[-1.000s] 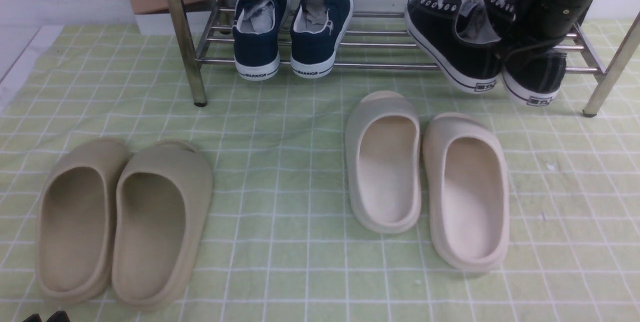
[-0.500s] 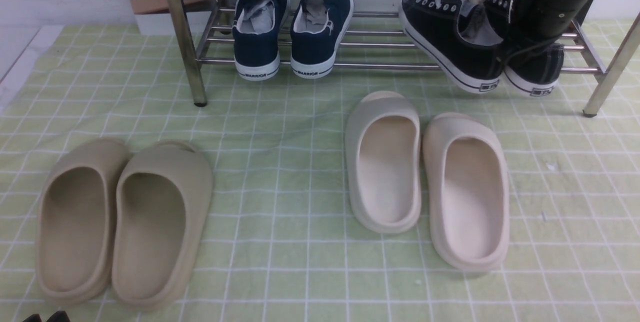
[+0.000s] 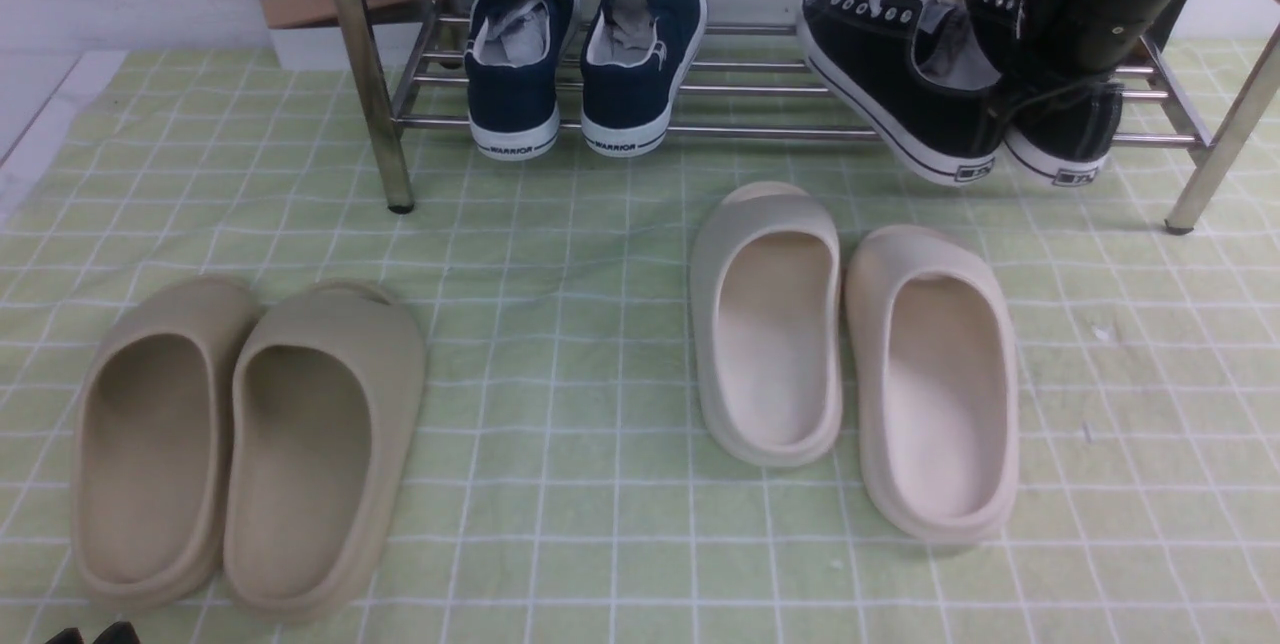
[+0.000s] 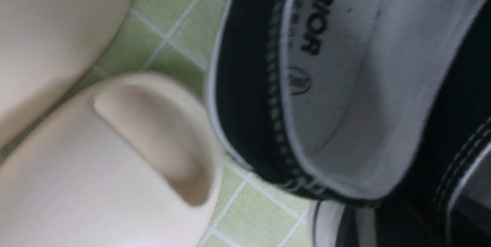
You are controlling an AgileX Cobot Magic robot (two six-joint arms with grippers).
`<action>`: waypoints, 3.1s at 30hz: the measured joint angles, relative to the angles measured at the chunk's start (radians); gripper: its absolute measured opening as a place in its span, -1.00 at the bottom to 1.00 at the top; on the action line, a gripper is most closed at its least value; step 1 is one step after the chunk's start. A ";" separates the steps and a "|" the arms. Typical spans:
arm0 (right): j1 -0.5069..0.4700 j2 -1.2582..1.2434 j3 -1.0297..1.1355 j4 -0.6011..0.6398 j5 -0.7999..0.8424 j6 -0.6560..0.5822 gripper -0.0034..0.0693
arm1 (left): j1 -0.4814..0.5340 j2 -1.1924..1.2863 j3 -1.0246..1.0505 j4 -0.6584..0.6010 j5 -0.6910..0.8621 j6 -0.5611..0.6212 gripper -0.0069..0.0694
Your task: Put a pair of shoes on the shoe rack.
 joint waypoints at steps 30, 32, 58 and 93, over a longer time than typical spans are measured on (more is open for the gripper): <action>-0.010 -0.198 0.377 -0.079 0.036 0.281 -0.92 | 0.000 0.000 0.000 0.000 0.000 0.000 -0.25; -0.012 -0.174 0.379 -0.092 -0.053 0.282 -0.92 | 0.000 0.000 0.000 0.000 0.000 0.000 -0.25; -0.012 -0.236 0.375 -0.125 -0.070 0.285 -0.75 | 0.000 0.000 0.000 0.000 0.000 0.000 -0.25; -0.012 -1.626 1.431 0.080 -0.364 0.330 -0.42 | 0.000 0.000 0.000 0.000 0.000 0.000 -0.22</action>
